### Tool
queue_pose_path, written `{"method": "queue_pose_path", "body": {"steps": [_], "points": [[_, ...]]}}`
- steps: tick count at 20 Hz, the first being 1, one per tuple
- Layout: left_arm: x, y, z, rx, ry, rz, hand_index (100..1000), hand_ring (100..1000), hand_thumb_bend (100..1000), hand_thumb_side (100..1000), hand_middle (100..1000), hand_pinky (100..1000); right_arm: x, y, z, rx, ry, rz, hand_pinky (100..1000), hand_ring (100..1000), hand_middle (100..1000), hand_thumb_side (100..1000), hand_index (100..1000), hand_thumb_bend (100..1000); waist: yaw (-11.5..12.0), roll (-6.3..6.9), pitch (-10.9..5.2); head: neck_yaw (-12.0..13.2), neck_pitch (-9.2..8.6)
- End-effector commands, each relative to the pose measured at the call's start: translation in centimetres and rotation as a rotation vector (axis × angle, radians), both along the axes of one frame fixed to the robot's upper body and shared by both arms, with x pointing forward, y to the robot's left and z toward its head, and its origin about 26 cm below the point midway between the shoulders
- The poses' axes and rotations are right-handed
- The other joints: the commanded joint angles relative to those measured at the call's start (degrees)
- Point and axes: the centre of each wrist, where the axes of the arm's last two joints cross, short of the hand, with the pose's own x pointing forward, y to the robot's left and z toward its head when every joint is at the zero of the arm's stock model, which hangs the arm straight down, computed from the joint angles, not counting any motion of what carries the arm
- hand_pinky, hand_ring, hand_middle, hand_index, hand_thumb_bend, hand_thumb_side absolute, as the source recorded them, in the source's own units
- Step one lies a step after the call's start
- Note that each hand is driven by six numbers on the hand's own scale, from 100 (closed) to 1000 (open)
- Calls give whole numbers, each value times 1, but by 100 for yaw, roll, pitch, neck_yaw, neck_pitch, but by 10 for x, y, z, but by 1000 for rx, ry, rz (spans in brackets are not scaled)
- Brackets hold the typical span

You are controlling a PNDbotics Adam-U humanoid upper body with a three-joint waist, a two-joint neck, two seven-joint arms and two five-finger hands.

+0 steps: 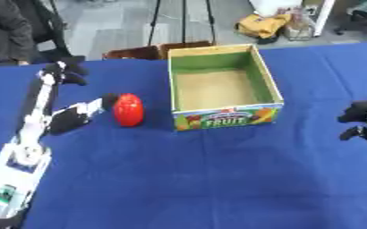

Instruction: Pick up objects on the table and place them in the box.

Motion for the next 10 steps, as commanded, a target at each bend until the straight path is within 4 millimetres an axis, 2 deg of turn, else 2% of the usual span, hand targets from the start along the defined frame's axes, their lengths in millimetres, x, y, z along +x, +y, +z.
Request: {"method": "queue_pose_path", "body": {"steps": [1,3,6,10], "points": [[17,4,23,209,78,47,843,639,754,515,657,777,-1,-3,5,-21,-12,3,468,645,593,942,672,100,-39,0,-124,21,13],[34,0,32,319,149,58,838,643,688,496,661,767,-1,-2,4,-22,-9,6,468,645,593,943,672,100,-76,6,-126,33,19],[56,-5,35,437,246,85,837,646,688,472,667,750,-1,-2,4,-23,-8,12,468,645,593,945,672,100,-123,11,-123,42,19],[78,-12,31,535,354,112,832,621,668,464,650,712,-1,-1,4,-24,-7,17,468,645,592,946,672,100,-162,9,-116,48,12]]}}
